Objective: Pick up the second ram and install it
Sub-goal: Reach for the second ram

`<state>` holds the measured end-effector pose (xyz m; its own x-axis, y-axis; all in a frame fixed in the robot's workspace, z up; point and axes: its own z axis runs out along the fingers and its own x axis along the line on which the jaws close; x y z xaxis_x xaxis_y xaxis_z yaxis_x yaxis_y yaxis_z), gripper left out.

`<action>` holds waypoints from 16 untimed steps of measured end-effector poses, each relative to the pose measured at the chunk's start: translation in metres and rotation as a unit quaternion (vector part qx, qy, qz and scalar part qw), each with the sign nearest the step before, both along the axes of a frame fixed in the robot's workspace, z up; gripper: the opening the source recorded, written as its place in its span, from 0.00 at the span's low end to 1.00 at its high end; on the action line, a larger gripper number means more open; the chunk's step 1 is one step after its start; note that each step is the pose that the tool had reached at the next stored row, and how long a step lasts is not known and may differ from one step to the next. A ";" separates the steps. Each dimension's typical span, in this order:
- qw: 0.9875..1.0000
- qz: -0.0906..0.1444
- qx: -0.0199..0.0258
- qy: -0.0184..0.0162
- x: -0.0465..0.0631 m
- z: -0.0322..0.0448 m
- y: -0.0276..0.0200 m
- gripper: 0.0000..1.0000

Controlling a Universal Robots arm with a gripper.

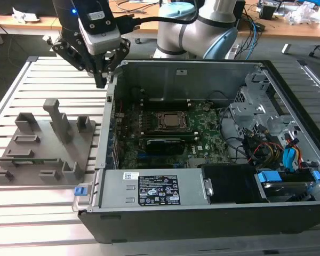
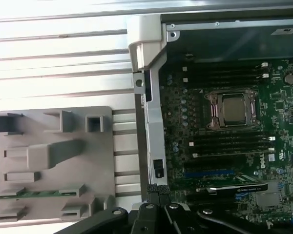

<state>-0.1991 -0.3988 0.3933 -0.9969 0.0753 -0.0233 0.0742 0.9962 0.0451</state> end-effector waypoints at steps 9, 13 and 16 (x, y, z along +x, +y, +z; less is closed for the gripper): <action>1.000 0.000 0.000 0.000 -0.037 0.0000 0.0000 0.11; 1.000 0.000 0.000 0.000 -0.050 0.0000 0.0000 0.11; 1.000 0.000 0.000 0.000 -0.065 0.0000 0.0000 0.11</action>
